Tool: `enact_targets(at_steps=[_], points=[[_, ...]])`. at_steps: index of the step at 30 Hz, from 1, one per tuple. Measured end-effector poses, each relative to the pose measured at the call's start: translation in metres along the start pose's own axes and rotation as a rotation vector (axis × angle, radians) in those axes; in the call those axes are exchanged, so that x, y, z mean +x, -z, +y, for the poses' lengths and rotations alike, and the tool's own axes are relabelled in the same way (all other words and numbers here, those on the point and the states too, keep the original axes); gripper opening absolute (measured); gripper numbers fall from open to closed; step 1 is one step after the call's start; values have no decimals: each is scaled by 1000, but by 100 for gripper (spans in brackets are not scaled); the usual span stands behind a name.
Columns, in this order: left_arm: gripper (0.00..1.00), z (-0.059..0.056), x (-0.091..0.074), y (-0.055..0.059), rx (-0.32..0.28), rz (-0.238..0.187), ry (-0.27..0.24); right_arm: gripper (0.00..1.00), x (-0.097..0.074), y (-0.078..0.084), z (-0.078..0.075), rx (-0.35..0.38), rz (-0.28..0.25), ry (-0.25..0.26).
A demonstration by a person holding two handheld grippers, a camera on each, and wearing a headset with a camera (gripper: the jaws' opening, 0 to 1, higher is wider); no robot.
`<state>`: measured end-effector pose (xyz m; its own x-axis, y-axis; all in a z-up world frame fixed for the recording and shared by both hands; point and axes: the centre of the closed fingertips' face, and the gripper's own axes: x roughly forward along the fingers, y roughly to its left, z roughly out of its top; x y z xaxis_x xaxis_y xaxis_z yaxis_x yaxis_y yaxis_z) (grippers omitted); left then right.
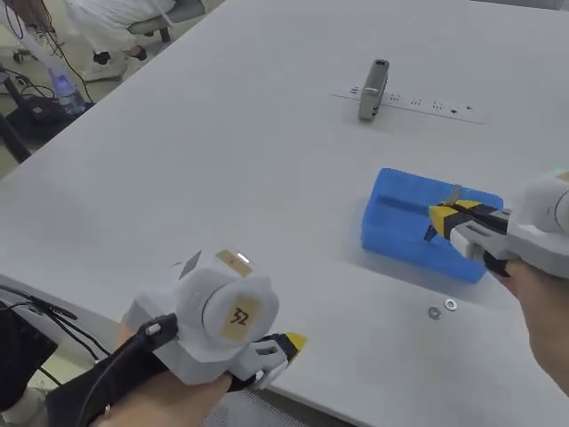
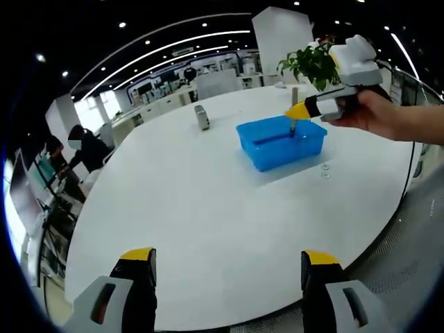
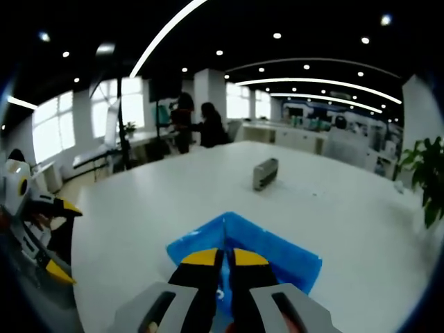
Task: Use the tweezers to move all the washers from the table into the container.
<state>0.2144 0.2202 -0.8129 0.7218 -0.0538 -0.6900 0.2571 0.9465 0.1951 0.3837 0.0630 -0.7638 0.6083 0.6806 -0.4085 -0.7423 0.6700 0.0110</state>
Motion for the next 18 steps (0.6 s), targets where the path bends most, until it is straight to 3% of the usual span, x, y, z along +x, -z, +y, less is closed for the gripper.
enact_targets(at_steps=[4,8,11,18], points=[[88,0,0,0,0,-2,1,2,-19,-20,7,38,-66,-14],[88,0,-1,-1,1,-3,0,2,-40,-26,18,31,-86,-12],[87,0,-1,-1,3,-4,-1,2,-50,-21,27,27,-83,-18],[87,0,-1,-1,5,-4,1,2,-58,10,45,-14,-5,-71]])
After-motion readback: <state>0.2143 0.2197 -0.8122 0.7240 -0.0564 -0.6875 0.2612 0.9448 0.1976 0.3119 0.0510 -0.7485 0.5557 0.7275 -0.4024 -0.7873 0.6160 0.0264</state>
